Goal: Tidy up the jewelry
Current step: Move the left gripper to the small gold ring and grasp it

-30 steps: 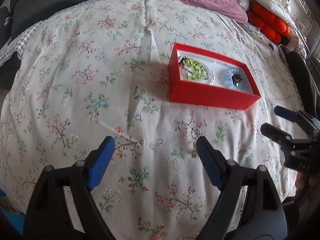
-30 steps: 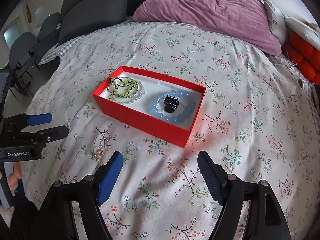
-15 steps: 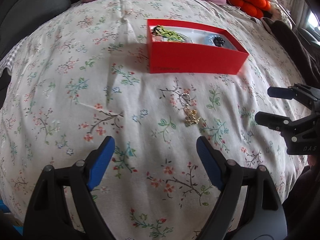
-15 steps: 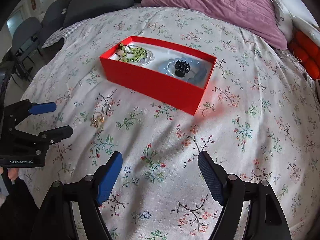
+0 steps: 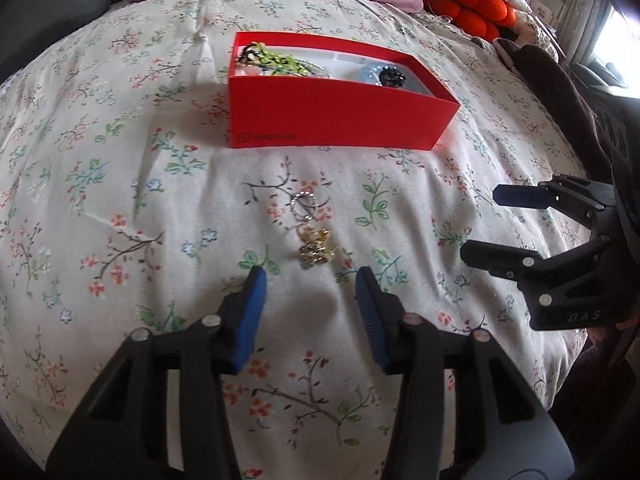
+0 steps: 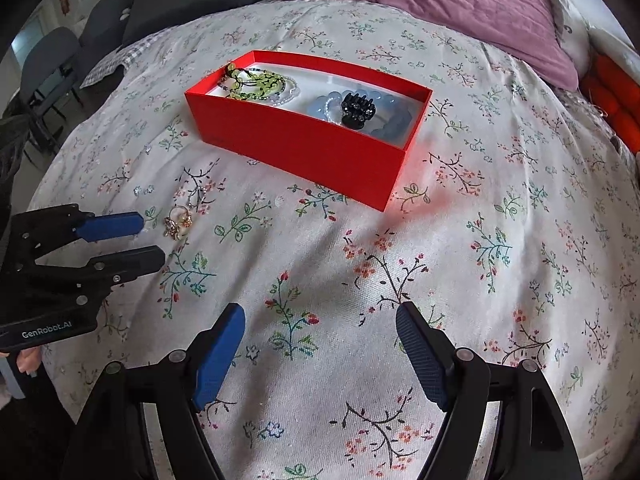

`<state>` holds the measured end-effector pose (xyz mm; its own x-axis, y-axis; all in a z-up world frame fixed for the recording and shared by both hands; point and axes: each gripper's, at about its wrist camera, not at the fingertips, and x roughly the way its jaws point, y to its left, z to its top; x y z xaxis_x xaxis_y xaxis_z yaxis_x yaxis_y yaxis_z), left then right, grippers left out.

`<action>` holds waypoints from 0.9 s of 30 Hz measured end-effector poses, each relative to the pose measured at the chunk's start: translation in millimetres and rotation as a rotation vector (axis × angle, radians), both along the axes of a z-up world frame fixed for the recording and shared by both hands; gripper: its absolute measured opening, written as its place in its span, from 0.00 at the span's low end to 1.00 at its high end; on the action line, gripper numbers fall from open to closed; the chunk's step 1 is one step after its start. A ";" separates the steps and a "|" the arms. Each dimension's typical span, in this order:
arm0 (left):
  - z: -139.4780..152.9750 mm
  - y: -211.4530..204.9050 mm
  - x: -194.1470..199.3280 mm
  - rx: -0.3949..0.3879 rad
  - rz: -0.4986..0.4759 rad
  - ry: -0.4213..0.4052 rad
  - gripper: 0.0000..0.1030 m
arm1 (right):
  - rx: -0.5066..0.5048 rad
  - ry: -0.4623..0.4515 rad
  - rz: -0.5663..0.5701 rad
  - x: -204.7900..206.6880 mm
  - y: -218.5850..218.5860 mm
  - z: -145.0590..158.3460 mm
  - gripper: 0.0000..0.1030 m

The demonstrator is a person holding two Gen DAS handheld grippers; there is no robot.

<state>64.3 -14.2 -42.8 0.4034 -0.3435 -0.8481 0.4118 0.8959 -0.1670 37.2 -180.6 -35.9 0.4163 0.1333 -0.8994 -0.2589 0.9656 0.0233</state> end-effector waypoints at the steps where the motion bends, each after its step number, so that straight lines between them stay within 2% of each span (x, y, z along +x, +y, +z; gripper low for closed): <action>1: -0.4 -3.1 0.5 0.001 -0.006 -0.001 0.42 | -0.002 0.001 0.004 0.3 0.3 -0.6 0.77; 7: -1.0 -8.1 5.4 0.006 0.013 -0.015 0.41 | -0.006 0.001 0.006 1.8 0.1 -1.3 0.77; 16: -3.1 -6.9 11.9 0.017 0.044 -0.023 0.17 | -0.012 -0.006 0.009 0.9 -0.8 -0.3 0.77; 19: -2.1 -7.1 12.0 0.021 0.033 -0.027 0.14 | -0.014 -0.007 0.005 0.7 -0.6 -0.5 0.77; 27: 5.9 0.4 4.5 0.025 0.014 -0.051 0.14 | -0.012 -0.018 0.008 4.2 6.1 1.7 0.77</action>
<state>68.8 -13.8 -36.9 0.4509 -0.3162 -0.8347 0.4063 0.9054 -0.1235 41.4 -174.5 -34.1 0.4314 0.1262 -0.8933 -0.2670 0.9637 0.0072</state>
